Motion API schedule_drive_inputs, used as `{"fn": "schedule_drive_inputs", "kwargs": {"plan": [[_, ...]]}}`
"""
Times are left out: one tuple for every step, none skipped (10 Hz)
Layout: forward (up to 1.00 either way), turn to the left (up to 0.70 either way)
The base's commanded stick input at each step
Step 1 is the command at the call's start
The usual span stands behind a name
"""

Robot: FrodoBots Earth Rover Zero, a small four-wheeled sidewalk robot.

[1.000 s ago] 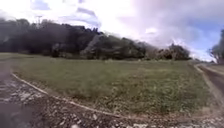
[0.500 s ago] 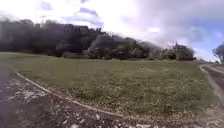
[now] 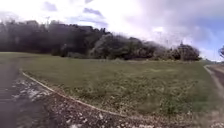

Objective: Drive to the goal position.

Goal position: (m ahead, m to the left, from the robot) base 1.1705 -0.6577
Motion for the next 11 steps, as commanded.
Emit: {"fn": "schedule_drive_inputs", "kwargs": {"plan": [[0.00, 0.85], [0.00, 0.85], [0.00, 0.85], [0.00, 0.85], [0.00, 0.85], [0.00, 0.34], [0.00, 0.10], [0.00, 0.00], [0.00, 0.00], [0.00, 0.00], [0.32, 0.00]]}}
